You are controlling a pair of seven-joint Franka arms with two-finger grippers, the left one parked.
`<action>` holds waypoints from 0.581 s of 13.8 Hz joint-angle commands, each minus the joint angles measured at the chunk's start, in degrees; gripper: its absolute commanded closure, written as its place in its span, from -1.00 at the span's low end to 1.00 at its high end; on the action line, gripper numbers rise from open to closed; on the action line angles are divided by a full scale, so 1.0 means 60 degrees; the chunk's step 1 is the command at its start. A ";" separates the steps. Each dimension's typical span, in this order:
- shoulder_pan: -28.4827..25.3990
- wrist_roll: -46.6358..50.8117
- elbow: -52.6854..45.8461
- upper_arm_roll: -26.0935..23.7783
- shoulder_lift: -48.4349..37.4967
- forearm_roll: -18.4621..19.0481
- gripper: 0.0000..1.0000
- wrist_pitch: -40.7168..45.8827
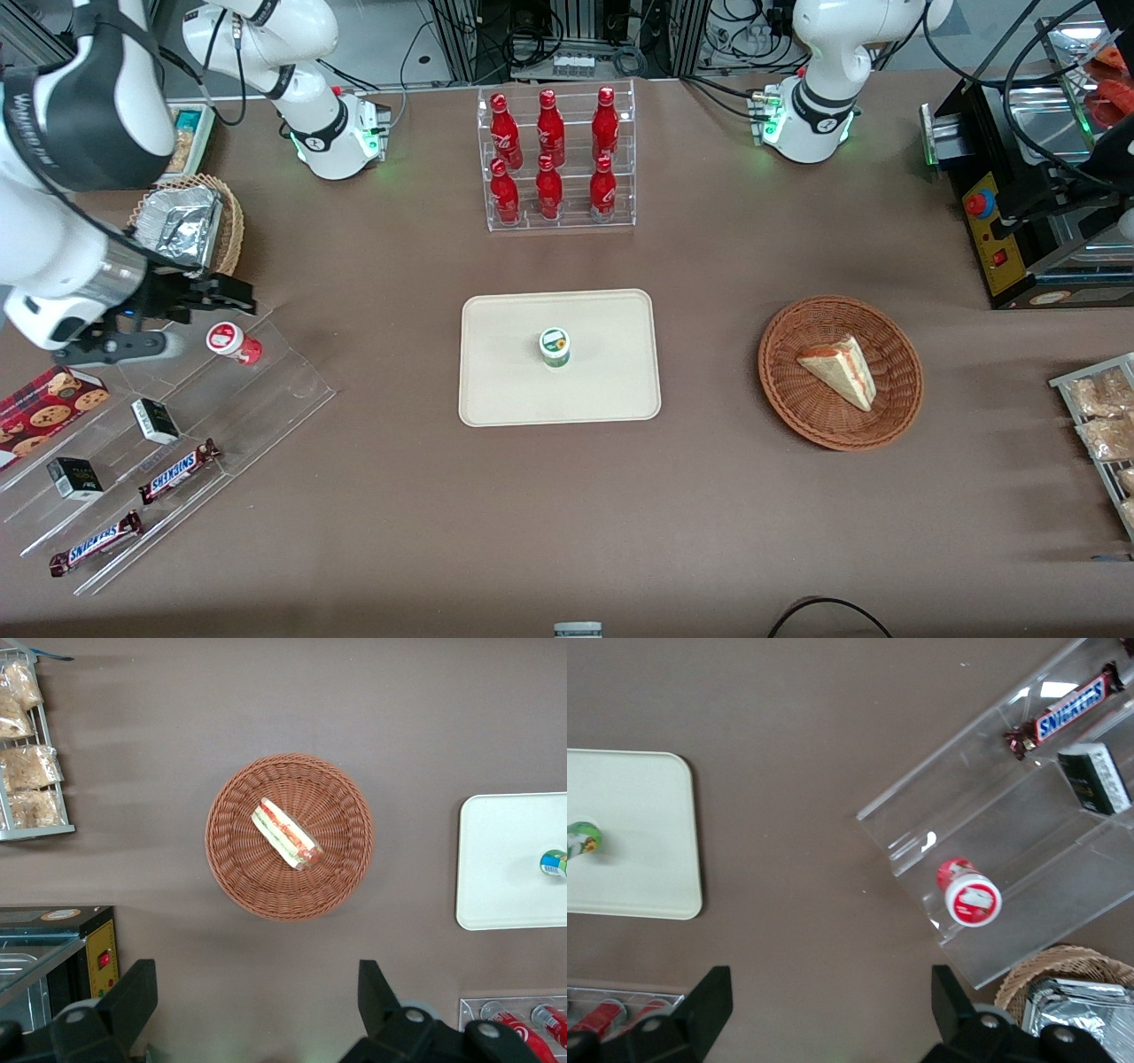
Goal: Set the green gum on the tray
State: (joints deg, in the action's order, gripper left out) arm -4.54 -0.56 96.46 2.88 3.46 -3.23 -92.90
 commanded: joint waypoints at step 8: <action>0.0991 -0.0302 0.0096 -0.0172 -0.1104 0.0173 -1.00 0.1565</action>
